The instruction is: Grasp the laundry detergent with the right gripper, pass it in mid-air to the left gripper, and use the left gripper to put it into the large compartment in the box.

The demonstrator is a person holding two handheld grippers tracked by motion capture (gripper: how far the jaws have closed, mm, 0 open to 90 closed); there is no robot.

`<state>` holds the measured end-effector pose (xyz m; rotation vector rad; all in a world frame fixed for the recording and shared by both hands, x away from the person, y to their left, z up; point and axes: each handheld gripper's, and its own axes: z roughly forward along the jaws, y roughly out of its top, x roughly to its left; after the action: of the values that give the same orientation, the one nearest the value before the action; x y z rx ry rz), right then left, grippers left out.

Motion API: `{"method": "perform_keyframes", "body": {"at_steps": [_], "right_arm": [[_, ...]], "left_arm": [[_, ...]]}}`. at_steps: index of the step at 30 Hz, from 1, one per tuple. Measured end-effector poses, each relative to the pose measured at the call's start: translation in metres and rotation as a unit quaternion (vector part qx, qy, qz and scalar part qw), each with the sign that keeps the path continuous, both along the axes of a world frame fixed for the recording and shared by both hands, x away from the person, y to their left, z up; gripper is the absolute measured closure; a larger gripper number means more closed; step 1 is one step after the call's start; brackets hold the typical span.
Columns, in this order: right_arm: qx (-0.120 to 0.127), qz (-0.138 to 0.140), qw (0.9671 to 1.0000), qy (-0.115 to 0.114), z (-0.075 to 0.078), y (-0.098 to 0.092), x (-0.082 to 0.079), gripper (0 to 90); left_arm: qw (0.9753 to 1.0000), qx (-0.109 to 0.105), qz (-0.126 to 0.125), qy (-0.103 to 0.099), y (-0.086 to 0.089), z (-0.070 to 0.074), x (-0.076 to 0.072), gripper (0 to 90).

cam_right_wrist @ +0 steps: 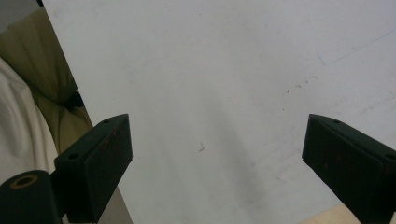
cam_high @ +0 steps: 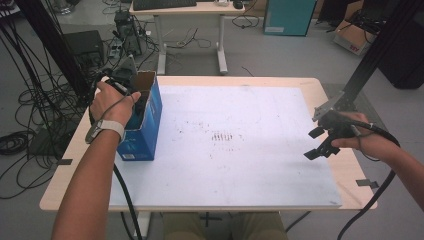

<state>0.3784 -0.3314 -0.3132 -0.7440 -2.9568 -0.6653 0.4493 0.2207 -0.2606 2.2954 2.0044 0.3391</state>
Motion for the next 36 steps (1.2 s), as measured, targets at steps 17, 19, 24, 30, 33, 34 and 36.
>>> {"method": "perform_keyframes", "body": {"at_steps": [17,19,24,30,33,34,36], "right_arm": [[0.003,-0.008,1.0,0.001,-0.001,-0.002,-0.001,8.3],[0.005,-0.007,1.0,-0.002,-0.001,-0.002,-0.001,8.3],[0.004,-0.004,1.0,-0.002,-0.001,-0.002,-0.001,8.1],[0.004,-0.011,0.9999,0.001,-0.002,-0.003,-0.002,8.1],[0.005,-0.007,1.0,-0.002,-0.003,-0.004,-0.002,8.0],[0.005,-0.007,1.0,-0.002,-0.003,-0.004,-0.002,8.0],[0.005,-0.006,1.0,-0.003,-0.002,-0.004,-0.002,8.1]], "left_arm": [[0.9999,-0.003,-0.005,0.01,0.002,-0.012,0.001,37.4],[0.9999,-0.003,-0.005,0.01,0.002,-0.012,0.002,37.4],[0.9999,-0.004,-0.003,0.011,0.002,-0.013,0.002,37.4],[0.9999,-0.003,-0.003,0.012,0.002,-0.013,0.003,37.4],[0.9999,-0.003,-0.003,0.012,0.002,-0.013,0.003,37.4],[0.9999,-0.003,-0.003,0.012,0.002,-0.013,0.003,37.3],[0.9999,-0.002,-0.003,0.012,0.002,-0.013,0.003,37.4]]}}
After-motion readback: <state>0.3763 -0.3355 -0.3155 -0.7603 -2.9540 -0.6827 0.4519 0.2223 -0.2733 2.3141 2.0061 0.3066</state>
